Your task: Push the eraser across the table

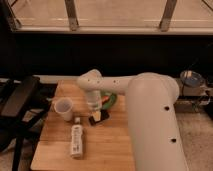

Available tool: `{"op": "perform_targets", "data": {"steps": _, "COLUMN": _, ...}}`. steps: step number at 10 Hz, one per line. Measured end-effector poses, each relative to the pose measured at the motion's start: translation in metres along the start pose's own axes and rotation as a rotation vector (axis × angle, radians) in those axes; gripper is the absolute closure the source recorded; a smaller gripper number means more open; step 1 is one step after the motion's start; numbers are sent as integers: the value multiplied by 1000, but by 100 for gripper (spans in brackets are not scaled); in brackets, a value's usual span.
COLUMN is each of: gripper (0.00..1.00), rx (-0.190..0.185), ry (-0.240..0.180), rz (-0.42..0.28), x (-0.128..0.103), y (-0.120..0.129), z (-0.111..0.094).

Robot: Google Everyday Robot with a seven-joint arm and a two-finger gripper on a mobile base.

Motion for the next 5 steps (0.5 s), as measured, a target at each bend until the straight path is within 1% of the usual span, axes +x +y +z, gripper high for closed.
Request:
{"op": "perform_targets", "data": {"steps": 1, "gripper": 100, "rx": 20, "ry": 1, "rz": 14, "x": -1, "y": -1, "z": 0}}
{"op": "perform_targets", "data": {"steps": 3, "gripper": 100, "rx": 95, "ry": -2, "rz": 39, "x": 11, "y": 5, "z": -17}}
{"op": "perform_targets", "data": {"steps": 4, "gripper": 100, "rx": 124, "ry": -7, "rz": 46, "x": 16, "y": 8, "z": -28}}
{"op": "perform_targets", "data": {"steps": 5, "gripper": 100, "rx": 158, "ry": -11, "rz": 51, "x": 21, "y": 14, "z": -51}}
